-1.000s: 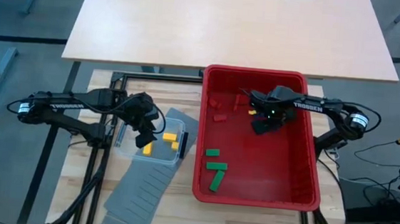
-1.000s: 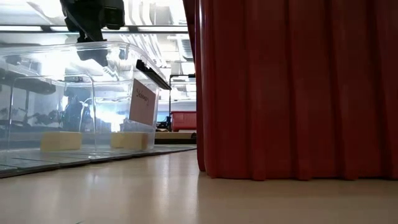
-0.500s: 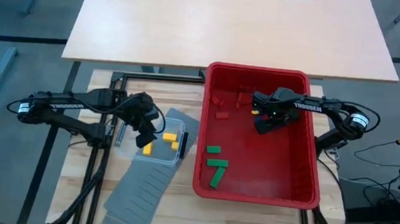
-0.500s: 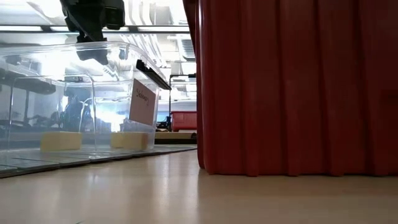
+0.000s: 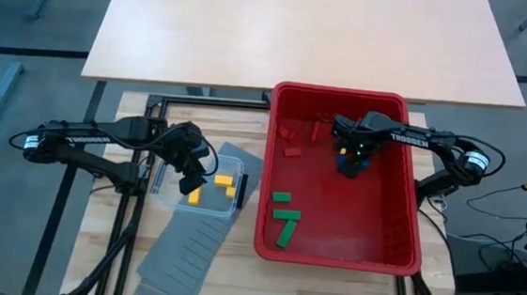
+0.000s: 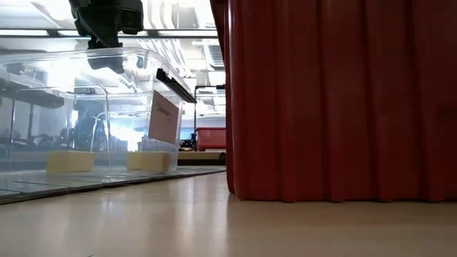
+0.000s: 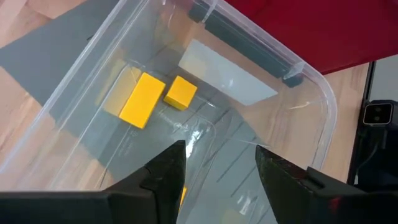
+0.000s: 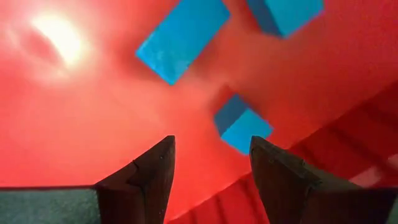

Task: Sort blocks
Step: Remove the bottom right block from the red bin

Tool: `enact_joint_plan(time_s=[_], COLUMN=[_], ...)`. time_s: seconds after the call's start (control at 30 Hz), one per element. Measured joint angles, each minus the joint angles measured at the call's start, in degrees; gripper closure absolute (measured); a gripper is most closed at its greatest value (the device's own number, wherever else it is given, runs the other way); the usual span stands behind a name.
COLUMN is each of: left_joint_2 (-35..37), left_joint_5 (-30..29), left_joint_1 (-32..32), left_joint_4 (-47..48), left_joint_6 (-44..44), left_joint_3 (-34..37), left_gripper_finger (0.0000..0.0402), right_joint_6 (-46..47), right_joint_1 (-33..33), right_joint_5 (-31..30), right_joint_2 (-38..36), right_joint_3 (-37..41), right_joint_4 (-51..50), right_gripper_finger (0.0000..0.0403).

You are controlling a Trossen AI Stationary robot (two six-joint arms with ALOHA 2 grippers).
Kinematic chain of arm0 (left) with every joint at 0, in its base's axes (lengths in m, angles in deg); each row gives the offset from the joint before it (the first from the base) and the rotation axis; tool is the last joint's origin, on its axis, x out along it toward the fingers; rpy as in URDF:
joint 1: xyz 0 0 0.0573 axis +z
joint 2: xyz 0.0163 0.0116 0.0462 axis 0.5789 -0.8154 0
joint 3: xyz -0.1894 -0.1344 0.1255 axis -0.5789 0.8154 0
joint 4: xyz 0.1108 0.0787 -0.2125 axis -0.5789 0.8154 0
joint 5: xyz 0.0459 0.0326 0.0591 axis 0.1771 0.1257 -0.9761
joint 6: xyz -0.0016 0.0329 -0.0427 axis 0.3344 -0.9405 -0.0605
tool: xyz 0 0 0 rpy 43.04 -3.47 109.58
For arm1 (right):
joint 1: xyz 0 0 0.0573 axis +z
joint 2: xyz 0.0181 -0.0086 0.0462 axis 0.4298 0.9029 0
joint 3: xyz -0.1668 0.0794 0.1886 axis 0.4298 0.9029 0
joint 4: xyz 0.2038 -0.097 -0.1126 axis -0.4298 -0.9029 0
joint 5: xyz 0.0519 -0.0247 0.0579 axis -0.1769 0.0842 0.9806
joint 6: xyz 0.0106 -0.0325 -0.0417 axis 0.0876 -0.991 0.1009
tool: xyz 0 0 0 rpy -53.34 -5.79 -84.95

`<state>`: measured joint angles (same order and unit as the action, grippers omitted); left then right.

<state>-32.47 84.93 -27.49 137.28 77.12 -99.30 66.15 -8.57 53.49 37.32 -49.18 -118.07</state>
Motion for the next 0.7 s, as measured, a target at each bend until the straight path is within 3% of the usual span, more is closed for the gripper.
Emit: enact_joint_plan(time_s=[0.23, 0.7], left_joint_2=[0.02, 0.02], left_joint_5=[0.0, 0.02], left_joint_1=[-0.02, -0.01], left_joint_4=[0.0, 0.0], left_joint_6=[0.88, 1.52], left_joint_3=[0.0, 0.0], left_gripper_finger=[0.0238, 0.0236], right_joint_6=[-14.89, -16.38], right_joint_1=[-0.27, -4.36], right_joint_5=[-4.14, -6.56], right_joint_2=[0.65, 3.36], right_joint_3=[0.75, 1.53], right_joint_4=[0.78, -1.96], right_gripper_finger=[0.0217, 0.0217])
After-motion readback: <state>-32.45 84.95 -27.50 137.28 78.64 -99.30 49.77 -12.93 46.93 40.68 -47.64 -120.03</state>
